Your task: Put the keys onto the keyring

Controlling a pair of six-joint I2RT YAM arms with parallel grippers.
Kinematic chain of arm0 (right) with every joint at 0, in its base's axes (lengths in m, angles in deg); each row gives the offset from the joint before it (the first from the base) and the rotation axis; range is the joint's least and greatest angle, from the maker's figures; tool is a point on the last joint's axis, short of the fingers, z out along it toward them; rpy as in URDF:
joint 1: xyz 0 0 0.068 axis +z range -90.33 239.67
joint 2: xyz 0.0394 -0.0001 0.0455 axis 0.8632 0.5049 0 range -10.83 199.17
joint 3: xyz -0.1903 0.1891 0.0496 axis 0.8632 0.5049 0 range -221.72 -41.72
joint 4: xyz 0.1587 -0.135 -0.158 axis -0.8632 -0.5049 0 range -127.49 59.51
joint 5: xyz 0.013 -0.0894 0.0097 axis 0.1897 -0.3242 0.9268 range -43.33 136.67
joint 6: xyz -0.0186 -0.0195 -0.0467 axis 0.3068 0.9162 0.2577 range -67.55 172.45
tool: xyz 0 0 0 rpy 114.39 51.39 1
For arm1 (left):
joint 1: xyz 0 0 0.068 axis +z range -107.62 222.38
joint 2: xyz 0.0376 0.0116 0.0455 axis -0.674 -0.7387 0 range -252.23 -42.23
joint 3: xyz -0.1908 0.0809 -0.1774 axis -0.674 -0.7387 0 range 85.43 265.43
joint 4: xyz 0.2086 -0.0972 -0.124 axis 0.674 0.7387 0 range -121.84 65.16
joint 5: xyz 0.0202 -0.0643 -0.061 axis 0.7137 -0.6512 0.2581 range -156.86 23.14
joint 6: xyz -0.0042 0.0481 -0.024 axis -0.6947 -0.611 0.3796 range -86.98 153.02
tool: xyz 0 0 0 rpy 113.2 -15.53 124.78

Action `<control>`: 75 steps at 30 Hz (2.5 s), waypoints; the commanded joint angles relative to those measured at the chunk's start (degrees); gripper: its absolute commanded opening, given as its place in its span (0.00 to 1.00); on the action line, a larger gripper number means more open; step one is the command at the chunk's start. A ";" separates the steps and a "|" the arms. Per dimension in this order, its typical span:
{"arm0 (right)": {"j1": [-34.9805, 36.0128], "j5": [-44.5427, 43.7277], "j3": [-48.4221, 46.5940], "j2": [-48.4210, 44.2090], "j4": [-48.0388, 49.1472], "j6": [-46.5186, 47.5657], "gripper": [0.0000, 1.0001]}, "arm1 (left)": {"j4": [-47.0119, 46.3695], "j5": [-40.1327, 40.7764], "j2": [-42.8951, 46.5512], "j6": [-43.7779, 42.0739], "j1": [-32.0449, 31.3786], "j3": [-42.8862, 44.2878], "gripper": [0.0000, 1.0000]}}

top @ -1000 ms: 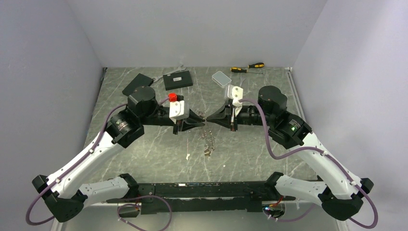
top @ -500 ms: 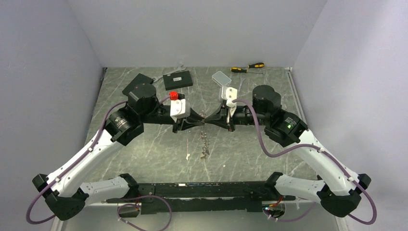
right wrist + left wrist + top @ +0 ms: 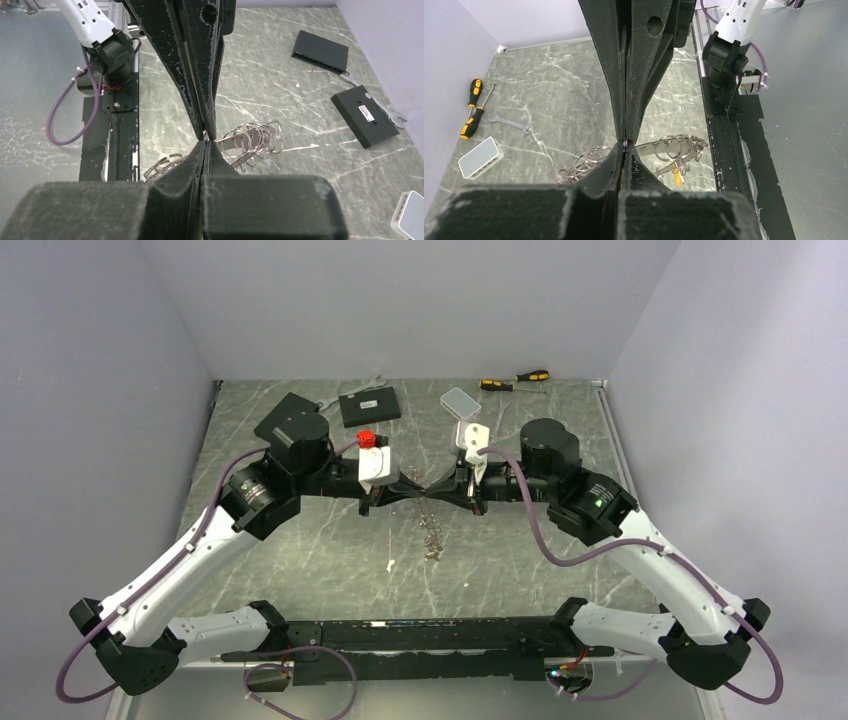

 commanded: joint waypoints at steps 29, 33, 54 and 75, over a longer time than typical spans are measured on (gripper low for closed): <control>0.34 1.20 9.39 -8.70 22.33 -9.15 0.32 | -35.23 -1.39 13.08 11.40 0.04 -15.09 0.00; 0.34 2.35 8.71 -8.17 22.98 -9.48 0.31 | -40.56 -0.98 13.65 14.22 0.05 -17.27 0.00; 0.37 6.33 8.39 -6.94 28.72 -12.19 0.26 | -53.85 3.14 12.95 23.68 0.00 -22.62 0.00; 0.34 6.24 9.63 -8.14 30.18 -10.18 0.00 | -55.64 4.29 14.07 25.98 -0.02 -26.41 0.16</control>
